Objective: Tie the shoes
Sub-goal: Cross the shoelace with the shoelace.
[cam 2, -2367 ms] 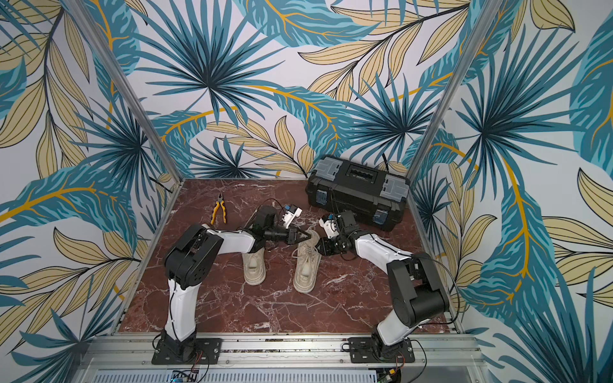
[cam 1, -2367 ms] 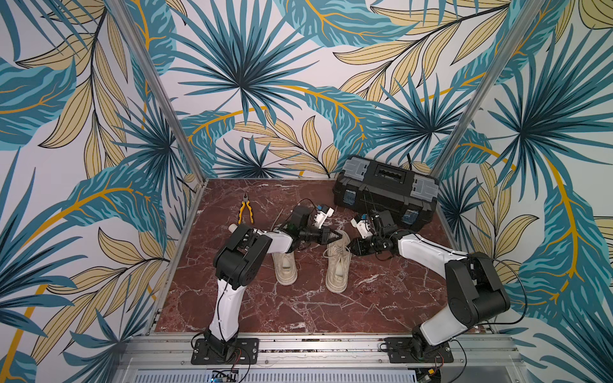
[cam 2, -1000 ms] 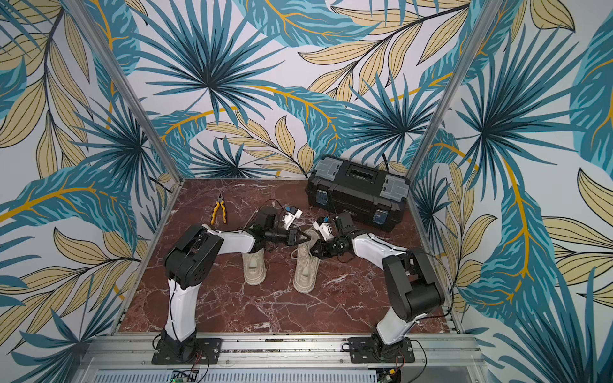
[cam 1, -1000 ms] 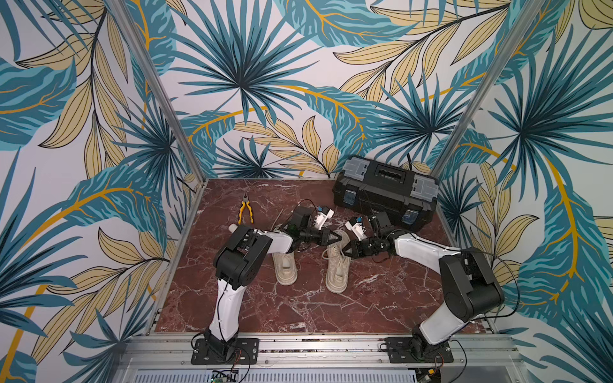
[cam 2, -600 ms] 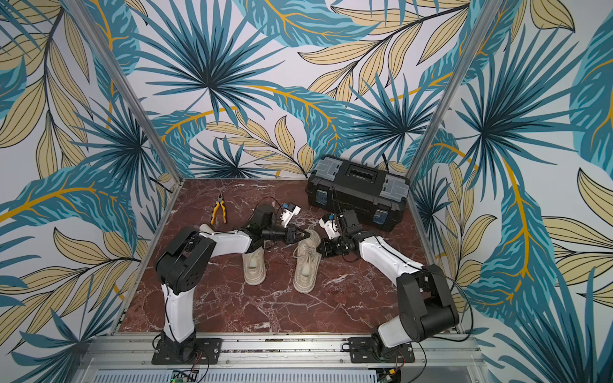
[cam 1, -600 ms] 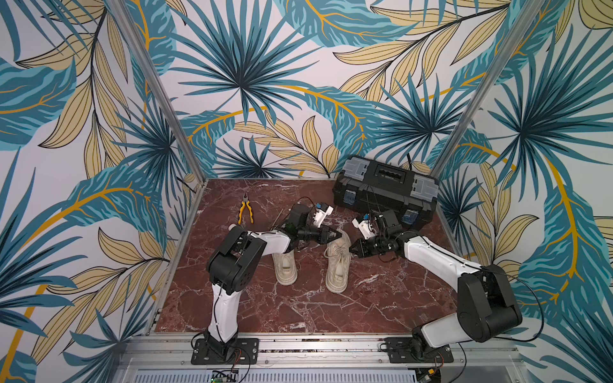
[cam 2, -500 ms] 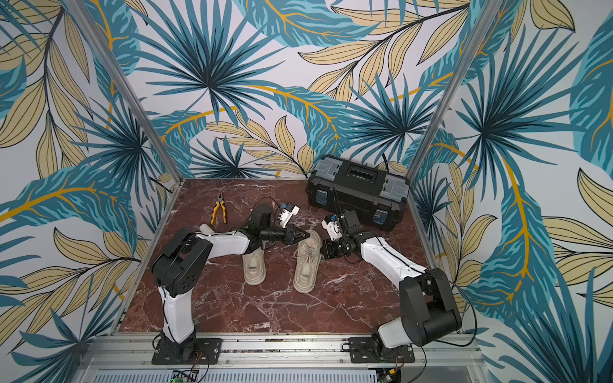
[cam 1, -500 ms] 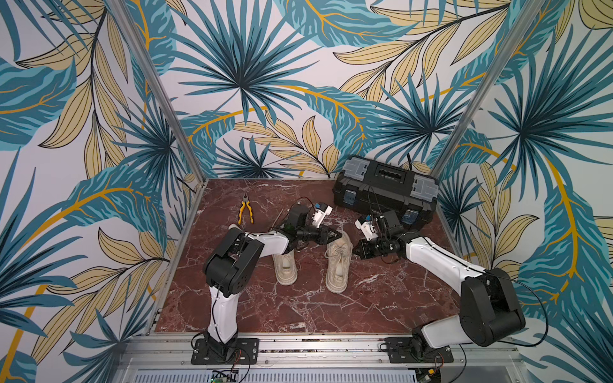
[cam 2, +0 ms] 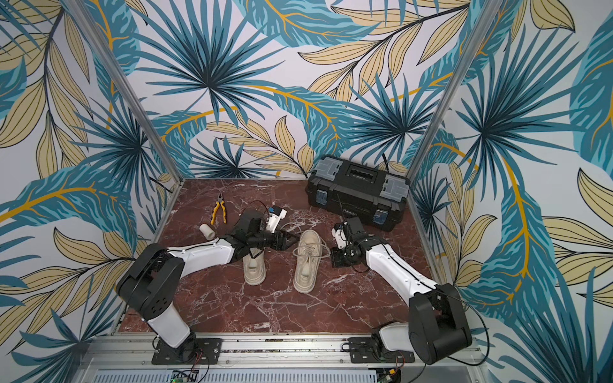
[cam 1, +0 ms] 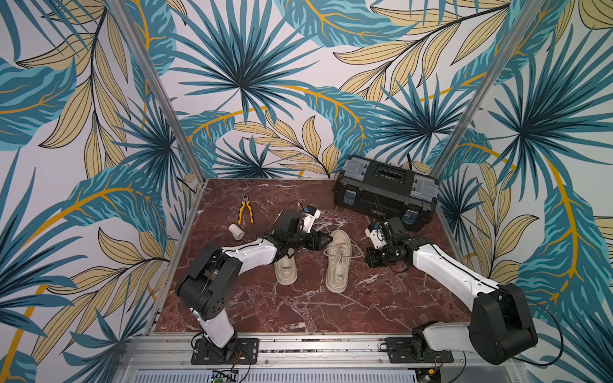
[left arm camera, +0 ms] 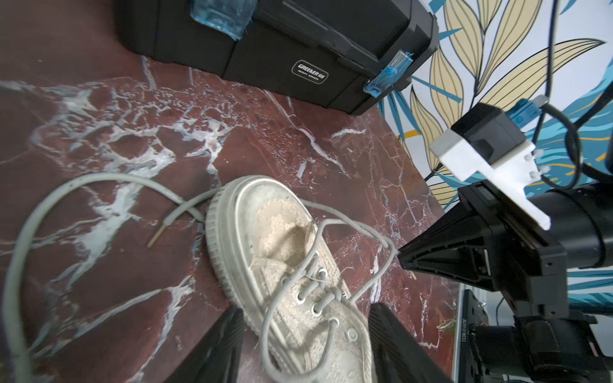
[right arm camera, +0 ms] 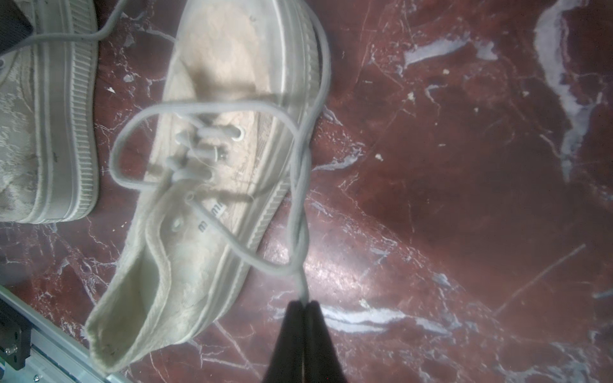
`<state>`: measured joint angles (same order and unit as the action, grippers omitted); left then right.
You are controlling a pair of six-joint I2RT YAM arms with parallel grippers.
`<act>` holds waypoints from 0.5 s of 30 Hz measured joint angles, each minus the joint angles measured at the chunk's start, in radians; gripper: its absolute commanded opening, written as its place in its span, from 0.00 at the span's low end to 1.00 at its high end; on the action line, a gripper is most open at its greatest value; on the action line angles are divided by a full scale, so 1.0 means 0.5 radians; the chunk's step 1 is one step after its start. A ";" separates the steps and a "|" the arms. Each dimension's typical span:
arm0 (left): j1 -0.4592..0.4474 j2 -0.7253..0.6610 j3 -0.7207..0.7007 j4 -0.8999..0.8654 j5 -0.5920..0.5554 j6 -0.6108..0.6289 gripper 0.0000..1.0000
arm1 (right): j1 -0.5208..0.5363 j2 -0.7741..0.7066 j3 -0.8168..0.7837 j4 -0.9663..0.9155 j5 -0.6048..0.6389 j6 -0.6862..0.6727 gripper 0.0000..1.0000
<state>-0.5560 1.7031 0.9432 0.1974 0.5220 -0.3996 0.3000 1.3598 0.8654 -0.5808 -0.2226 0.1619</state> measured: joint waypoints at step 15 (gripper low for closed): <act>-0.357 0.433 1.081 -1.147 -0.555 0.298 0.54 | 0.008 0.058 -0.237 0.148 0.011 0.324 0.00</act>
<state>-0.7345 1.9198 1.4837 -0.3763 0.2443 -0.2504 0.3038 1.3888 0.7471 -0.5068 -0.2173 0.3241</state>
